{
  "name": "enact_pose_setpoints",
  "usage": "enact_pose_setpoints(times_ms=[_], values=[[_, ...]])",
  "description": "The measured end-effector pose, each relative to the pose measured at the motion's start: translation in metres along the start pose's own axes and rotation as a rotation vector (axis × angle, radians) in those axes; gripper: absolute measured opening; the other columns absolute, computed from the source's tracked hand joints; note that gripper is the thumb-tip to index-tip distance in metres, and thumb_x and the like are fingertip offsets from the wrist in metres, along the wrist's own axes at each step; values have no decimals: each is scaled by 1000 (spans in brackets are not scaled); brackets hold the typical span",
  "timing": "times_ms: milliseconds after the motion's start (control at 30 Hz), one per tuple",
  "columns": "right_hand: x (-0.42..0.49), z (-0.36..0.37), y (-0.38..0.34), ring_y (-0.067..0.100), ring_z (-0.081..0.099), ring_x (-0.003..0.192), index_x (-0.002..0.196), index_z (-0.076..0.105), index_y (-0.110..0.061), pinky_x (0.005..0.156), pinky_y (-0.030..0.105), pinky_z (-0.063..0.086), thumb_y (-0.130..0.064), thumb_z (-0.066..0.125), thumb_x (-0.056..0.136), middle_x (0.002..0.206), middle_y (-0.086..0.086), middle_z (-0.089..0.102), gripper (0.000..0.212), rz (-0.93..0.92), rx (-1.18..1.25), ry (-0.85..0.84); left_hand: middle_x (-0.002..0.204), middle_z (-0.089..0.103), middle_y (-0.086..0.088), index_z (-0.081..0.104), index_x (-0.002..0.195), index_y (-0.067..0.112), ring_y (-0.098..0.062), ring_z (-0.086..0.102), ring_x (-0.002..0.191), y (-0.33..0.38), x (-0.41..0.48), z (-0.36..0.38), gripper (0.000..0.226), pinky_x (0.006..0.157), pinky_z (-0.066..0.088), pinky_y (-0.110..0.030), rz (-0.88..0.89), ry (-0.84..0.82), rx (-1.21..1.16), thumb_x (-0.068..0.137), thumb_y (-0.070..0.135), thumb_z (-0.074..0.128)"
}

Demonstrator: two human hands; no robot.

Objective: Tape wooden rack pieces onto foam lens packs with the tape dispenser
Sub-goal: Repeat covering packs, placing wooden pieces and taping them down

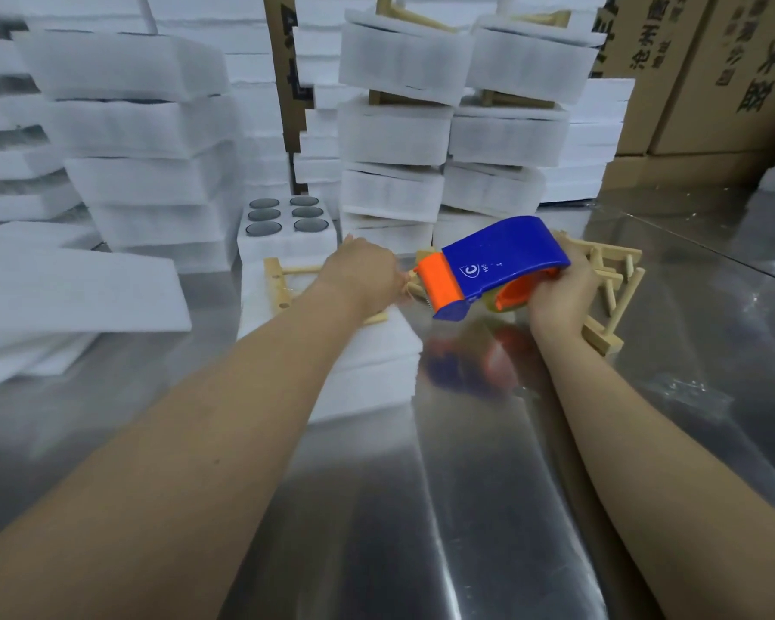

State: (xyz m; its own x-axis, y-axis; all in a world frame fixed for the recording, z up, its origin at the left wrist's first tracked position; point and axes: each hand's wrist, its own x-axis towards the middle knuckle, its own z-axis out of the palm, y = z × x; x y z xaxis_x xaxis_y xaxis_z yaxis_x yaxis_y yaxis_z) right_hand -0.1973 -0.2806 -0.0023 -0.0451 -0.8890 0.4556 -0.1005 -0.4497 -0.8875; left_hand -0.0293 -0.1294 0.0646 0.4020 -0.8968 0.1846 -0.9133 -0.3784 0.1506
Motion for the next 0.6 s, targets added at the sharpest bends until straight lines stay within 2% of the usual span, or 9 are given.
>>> enact_pose_setpoints(times_ms=[33, 100, 167, 333, 467, 600], values=[[-1, 1, -1, 20, 61, 111, 117, 62, -26, 97, 41, 48, -23, 48, 93, 119, 2, 67, 28, -29, -31, -9, 109, 65, -15, 63, 100, 11, -31, 46, 115, -2, -1, 0, 33, 100, 30, -33, 38, 29, -10, 102, 33, 39], [-1, 3, -1, 20, 61, 109, 124, 61, -23, 97, 43, 49, -17, 52, 95, 117, 1, 67, 31, -53, -94, -5, 102, 67, -12, 63, 92, 16, -28, 52, 106, -4, -3, 1, 26, 83, 31, -29, 83, 53, -25, 99, 34, 47], [-1, 3, -1, 20, 63, 105, 123, 62, -22, 94, 43, 50, -17, 52, 95, 113, 1, 68, 30, -53, -102, 17, 96, 67, -10, 62, 86, 18, -27, 55, 100, -6, -3, 1, 26, 76, 31, -29, 75, 38, -45, 97, 37, 49], [-5, 4, -4, 18, 63, 103, 122, 62, -23, 93, 45, 51, -20, 53, 94, 110, 0, 69, 30, -52, -97, 20, 94, 64, -2, 63, 88, 22, -23, 56, 96, -9, -2, 5, 16, 75, 35, -28, 33, 55, -99, 93, 35, 55], [-8, 4, -10, 17, 62, 106, 122, 61, -23, 93, 44, 51, -25, 53, 88, 113, -3, 68, 34, -95, -115, 35, 79, 63, 6, 72, 86, 20, -20, 61, 86, -11, -5, 4, 10, 72, 42, -28, 102, 123, -194, 87, 26, 64], [-10, 3, -12, 18, 63, 106, 123, 62, -20, 90, 38, 51, -13, 55, 88, 113, -1, 69, 36, -221, -184, 74, 83, 69, 6, 76, 86, 19, -17, 62, 87, -11, -8, 0, 9, 76, 50, -32, 168, 147, -186, 85, 21, 67]])
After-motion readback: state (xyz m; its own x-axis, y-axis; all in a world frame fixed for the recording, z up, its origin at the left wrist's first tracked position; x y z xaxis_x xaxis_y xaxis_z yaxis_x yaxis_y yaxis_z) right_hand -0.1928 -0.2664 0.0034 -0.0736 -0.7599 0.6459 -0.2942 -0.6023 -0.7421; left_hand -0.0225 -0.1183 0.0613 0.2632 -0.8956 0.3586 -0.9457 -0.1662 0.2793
